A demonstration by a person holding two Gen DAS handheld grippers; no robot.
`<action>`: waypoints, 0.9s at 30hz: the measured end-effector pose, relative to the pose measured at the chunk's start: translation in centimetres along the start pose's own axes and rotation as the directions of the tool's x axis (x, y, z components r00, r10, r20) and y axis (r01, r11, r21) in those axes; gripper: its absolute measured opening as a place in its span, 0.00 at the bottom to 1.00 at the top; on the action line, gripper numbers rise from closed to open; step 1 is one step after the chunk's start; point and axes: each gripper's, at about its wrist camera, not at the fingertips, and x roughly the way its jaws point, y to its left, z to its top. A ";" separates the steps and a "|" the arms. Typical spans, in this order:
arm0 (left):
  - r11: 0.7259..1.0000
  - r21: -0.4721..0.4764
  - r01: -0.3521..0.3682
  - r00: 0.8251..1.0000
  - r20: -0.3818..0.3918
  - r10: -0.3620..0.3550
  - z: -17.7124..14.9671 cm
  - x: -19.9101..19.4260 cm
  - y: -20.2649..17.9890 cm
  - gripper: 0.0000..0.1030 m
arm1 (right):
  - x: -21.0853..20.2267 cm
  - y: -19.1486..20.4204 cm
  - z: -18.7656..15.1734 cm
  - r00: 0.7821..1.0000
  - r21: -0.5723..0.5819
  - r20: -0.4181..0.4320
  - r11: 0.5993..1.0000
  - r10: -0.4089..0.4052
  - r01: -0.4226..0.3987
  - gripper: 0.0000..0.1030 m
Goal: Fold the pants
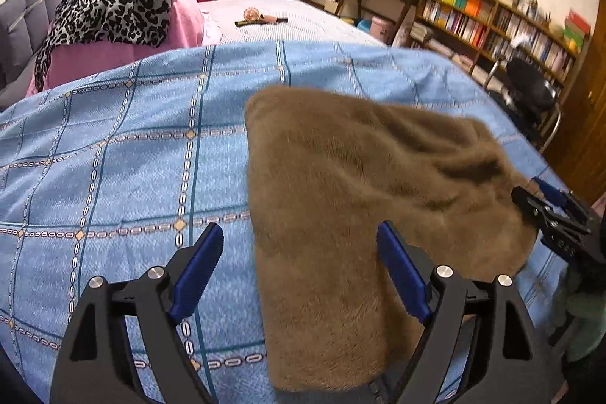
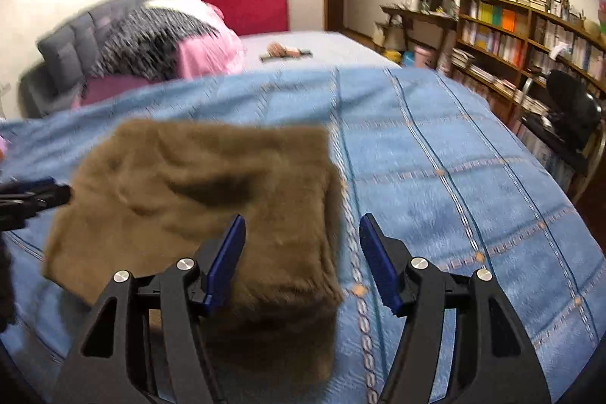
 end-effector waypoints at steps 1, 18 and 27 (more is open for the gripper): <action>1.000 0.005 -0.008 1.000 -0.017 0.008 -0.4 0.6 -0.1 0.80 | 0.7 -0.3 -0.4 1.000 0.007 -0.015 1.000 -0.007 0.008 0.64; 0.994 0.038 -0.106 0.994 0.002 0.106 -2.1 -1.1 -1.8 0.90 | -3.2 -0.9 -1.8 1.000 0.105 0.011 0.994 0.027 -0.027 0.77; 0.997 0.020 -0.076 0.997 0.033 0.075 -3.0 -5.4 -4.4 0.95 | -9.3 0.3 -3.2 0.995 0.139 0.062 0.986 0.083 -0.091 0.91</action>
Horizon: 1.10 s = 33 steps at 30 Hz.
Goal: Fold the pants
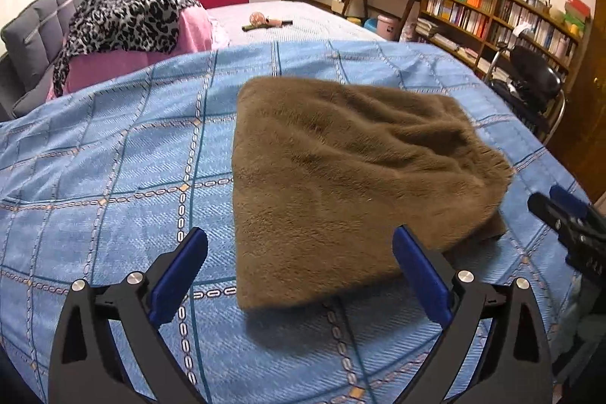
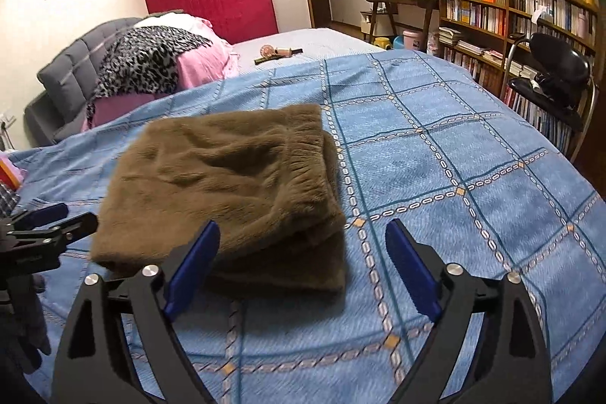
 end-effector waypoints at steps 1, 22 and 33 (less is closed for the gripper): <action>1.000 -0.001 -0.013 1.000 0.015 0.013 0.0 -0.7 -0.3 0.95 | -0.7 0.3 -0.1 1.000 0.003 0.009 1.000 0.008 -0.008 0.92; 0.991 -0.024 -0.132 0.988 0.072 0.134 0.6 -7.7 -1.1 0.95 | -9.3 5.1 0.3 0.991 -0.032 0.125 0.998 0.051 -0.047 0.97; 0.982 -0.014 -0.187 0.979 0.079 0.187 0.7 -9.5 -1.7 0.95 | -10.9 6.3 0.5 0.987 -0.059 0.157 0.998 0.036 -0.027 0.97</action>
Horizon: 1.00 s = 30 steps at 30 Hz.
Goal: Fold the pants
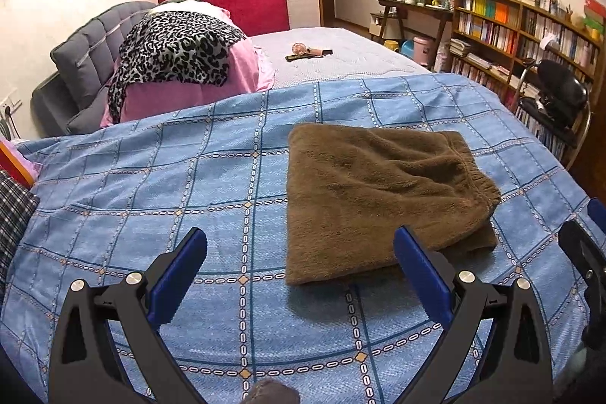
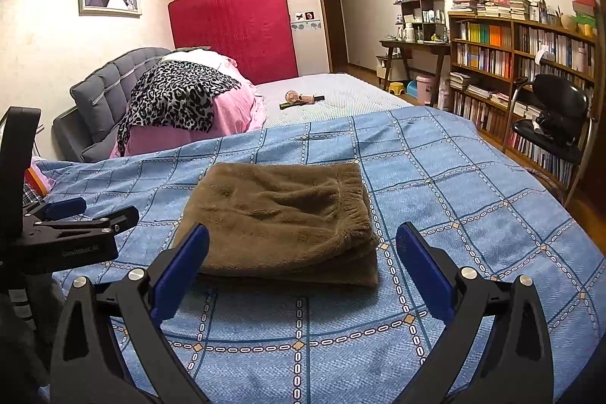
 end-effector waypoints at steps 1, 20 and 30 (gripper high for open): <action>1.000 0.002 0.005 1.000 0.002 -0.005 0.0 -0.2 0.0 0.95 | -0.1 0.1 0.0 1.000 -0.006 0.002 1.000 -0.004 0.004 0.97; 0.997 0.069 0.041 0.999 0.003 -0.041 -0.5 -2.1 -2.1 0.95 | -1.1 0.7 -0.1 1.000 -0.042 0.003 0.999 -0.016 0.016 0.97; 0.996 0.084 0.035 0.999 0.026 -0.037 -0.8 -3.7 -2.3 0.95 | -2.1 0.2 0.1 1.000 -0.035 0.005 0.999 -0.025 0.025 0.97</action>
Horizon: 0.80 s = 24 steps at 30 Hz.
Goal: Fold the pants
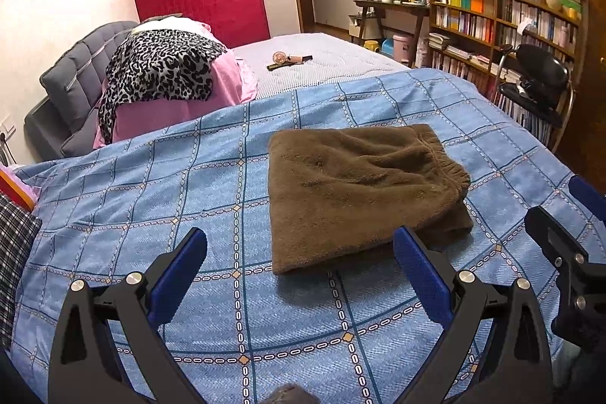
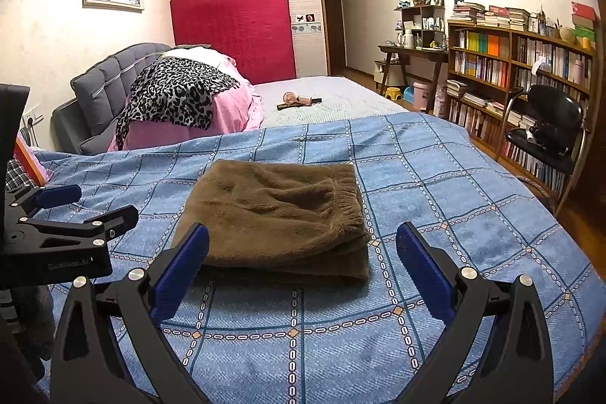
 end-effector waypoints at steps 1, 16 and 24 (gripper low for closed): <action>1.000 0.000 0.001 1.000 0.004 -0.001 0.0 -0.2 0.0 0.95 | -0.1 0.0 0.0 1.000 -0.001 0.001 1.000 -0.001 0.001 0.97; 1.000 0.003 0.010 0.999 0.046 -0.010 -0.5 -1.8 0.1 0.95 | 0.1 0.6 -0.2 0.998 -0.019 -0.051 0.999 -0.047 0.046 0.97; 0.998 -0.054 0.018 0.998 -0.055 -0.021 -1.7 0.4 1.7 0.95 | 1.4 0.7 -0.8 0.990 -0.028 -0.110 0.996 -0.085 0.082 0.97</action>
